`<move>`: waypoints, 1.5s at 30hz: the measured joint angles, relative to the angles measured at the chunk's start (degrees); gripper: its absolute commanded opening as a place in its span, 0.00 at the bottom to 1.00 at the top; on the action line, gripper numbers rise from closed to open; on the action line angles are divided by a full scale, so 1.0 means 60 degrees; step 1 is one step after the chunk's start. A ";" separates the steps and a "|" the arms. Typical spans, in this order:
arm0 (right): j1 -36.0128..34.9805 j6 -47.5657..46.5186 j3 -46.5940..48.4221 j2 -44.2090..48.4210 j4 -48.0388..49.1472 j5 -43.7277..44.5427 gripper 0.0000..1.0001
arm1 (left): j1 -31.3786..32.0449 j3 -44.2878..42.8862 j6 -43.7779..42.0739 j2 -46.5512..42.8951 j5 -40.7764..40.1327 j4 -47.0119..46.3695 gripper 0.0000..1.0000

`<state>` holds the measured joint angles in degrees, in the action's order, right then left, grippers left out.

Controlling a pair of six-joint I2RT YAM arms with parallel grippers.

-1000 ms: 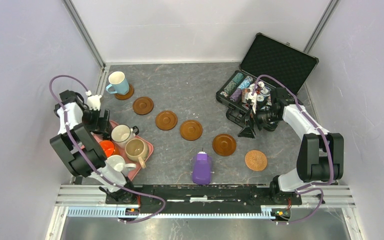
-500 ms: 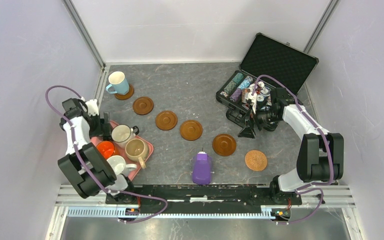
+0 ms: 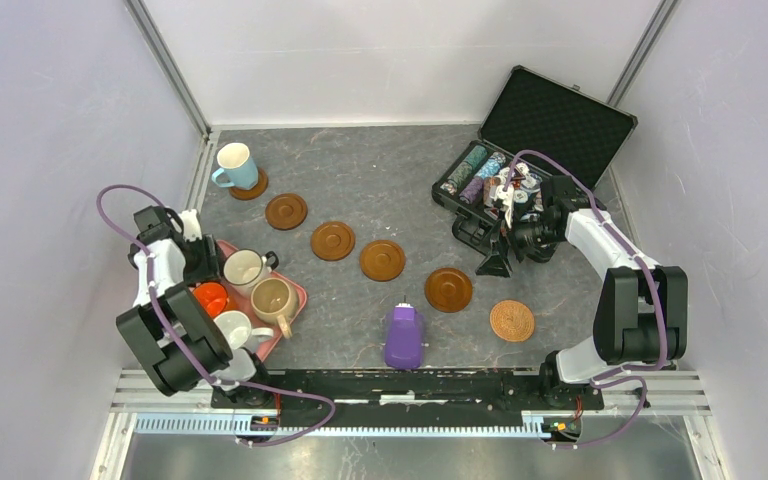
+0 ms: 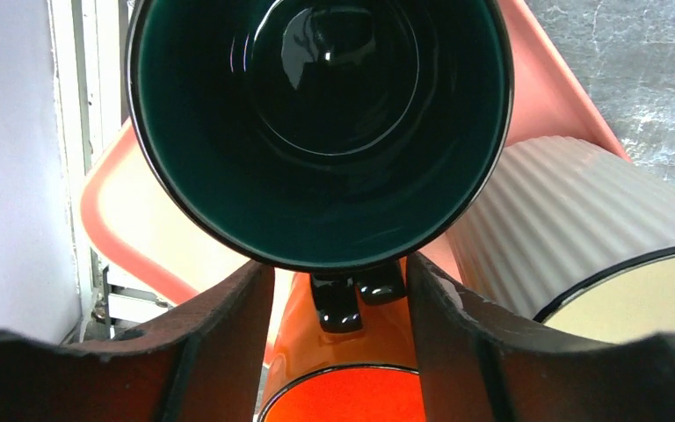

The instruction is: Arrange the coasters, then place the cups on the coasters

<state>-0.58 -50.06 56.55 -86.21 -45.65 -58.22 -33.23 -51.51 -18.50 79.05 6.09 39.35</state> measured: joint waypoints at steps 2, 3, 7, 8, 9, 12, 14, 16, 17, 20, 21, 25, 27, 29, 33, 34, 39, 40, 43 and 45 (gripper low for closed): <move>0.0000 -0.0029 0.0000 0.0000 -0.0033 0.0000 0.98 | 0.0000 0.0000 0.0007 0.0069 -0.0015 -0.0066 0.50; 0.0000 -0.0047 0.0000 0.0000 -0.0051 0.0000 0.98 | 0.0000 0.0000 0.0011 0.0098 -0.0018 -0.0098 0.47; 0.0000 -0.0066 0.0000 0.0000 -0.0062 0.0000 0.98 | 0.0000 0.0000 0.0000 0.0222 -0.0033 -0.0153 0.41; 0.0000 -0.0066 0.0000 0.0000 -0.0062 0.0000 0.98 | -0.0007 0.0000 -0.0004 0.0237 -0.0040 -0.0164 0.41; 0.0000 -0.0066 0.0000 0.0000 -0.0066 0.0000 0.98 | -0.0011 0.0000 -0.0007 0.0251 -0.0047 -0.0175 0.40; 0.0000 -0.0080 0.0000 0.0000 -0.0062 0.0000 0.98 | -0.0011 -0.0007 -0.0033 0.0299 -0.0036 -0.0197 0.43; 0.0000 -0.0113 0.0000 0.0000 -0.0062 -0.0004 0.98 | -0.0015 -0.0022 -0.0135 0.0342 -0.0015 -0.0211 0.44; 0.0000 -0.0135 -0.0004 0.0000 -0.0062 -0.0004 0.98 | -0.0025 -0.0044 -0.0215 0.0393 0.0022 -0.0211 0.43; 0.0000 -0.0138 -0.0004 0.0000 -0.0062 -0.0004 0.98 | -0.0029 -0.0058 -0.0259 0.0426 0.0047 -0.0215 0.41; 0.0000 -0.0160 -0.0004 0.0000 -0.0062 -0.0007 0.98 | -0.0029 -0.0084 -0.0386 0.0514 0.0113 -0.0244 0.31; 0.0000 -0.0175 -0.0007 0.0000 -0.0062 -0.0007 0.98 | -0.0029 -0.0095 -0.0423 0.0539 0.0153 -0.0244 0.27; 0.0000 -0.0226 -0.0025 0.0000 -0.0062 -0.0007 0.98 | -0.0033 -0.0171 -0.0612 0.0594 0.0284 -0.0189 0.26; 0.0000 -0.0251 -0.0029 0.0000 -0.0058 -0.0011 0.98 | -0.0033 -0.0171 -0.0652 0.0576 0.0335 -0.0157 0.25; 0.0000 -0.0284 -0.0029 0.0000 -0.0058 -0.0011 0.98 | -0.0033 -0.0171 -0.0721 0.0484 0.0379 -0.0076 0.28; 0.0000 -0.0313 -0.0033 0.0000 -0.0058 -0.0033 0.98 | -0.0029 -0.0171 -0.0783 0.0076 0.0532 0.0168 0.50; 0.0000 -0.0317 -0.0033 0.0000 -0.0062 -0.0047 0.98 | -0.0029 -0.0171 -0.0790 -0.0026 0.0546 0.0237 0.52; 0.0000 -0.0321 -0.0033 0.0000 -0.0062 -0.0146 0.98 | -0.0025 -0.0182 -0.0823 -0.0412 0.0608 0.0317 0.52; 0.0000 -0.0324 -0.0029 0.0000 -0.0062 -0.0153 0.98 | -0.0025 -0.0200 -0.0827 -0.0404 0.0608 0.0335 0.52; 0.0000 -0.0357 -0.0033 0.0000 -0.0062 -0.0178 0.98 | -0.0018 -0.0273 -0.0827 -0.0233 0.0605 0.0361 0.50; 0.0051 -0.0382 -0.0033 0.0000 -0.0069 -0.0189 0.98 | -0.0018 -0.0313 -0.0827 -0.0055 0.0605 0.0353 0.47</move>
<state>-0.27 -52.36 56.36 -86.21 -46.06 -59.35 -33.34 -53.39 -23.46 78.72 9.72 41.47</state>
